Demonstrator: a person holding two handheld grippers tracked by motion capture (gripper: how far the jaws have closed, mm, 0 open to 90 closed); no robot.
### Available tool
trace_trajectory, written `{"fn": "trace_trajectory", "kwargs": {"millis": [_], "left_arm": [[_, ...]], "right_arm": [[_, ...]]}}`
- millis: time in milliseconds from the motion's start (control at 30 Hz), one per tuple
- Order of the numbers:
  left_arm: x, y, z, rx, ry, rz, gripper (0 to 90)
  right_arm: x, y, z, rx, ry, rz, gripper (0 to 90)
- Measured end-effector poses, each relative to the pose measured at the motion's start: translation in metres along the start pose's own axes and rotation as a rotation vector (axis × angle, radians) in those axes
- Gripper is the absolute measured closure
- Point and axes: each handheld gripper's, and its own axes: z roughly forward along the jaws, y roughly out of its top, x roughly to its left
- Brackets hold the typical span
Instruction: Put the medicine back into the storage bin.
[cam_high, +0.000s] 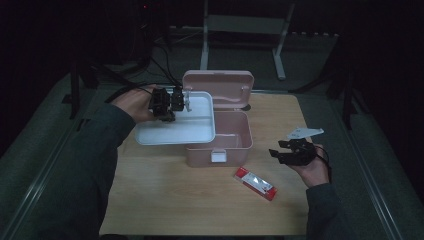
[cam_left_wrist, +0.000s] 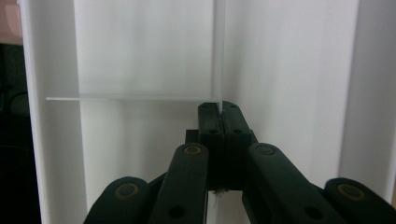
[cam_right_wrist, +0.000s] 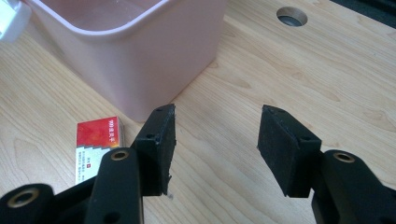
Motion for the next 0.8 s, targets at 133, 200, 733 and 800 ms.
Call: {"fn": "trace_trajectory", "kwargs": {"millis": [133,200,733,800], "left_arm": [[0.000,-0.005,0.000,-0.007,0.000,-0.006,88.9],[0.000,-0.009,0.001,-0.008,-0.003,-0.010,88.8],[0.000,-0.040,0.006,0.008,-0.017,-0.072,88.8],[0.000,-0.044,0.007,0.008,-0.020,-0.082,88.9]], "right_arm": [[0.000,0.000,0.000,0.008,-0.002,-0.009,46.0],[0.001,0.000,0.000,0.013,-0.002,-0.010,45.9],[0.005,0.003,0.001,0.054,-0.002,-0.041,45.9],[0.006,0.004,0.001,0.062,-0.001,-0.051,45.5]]}}
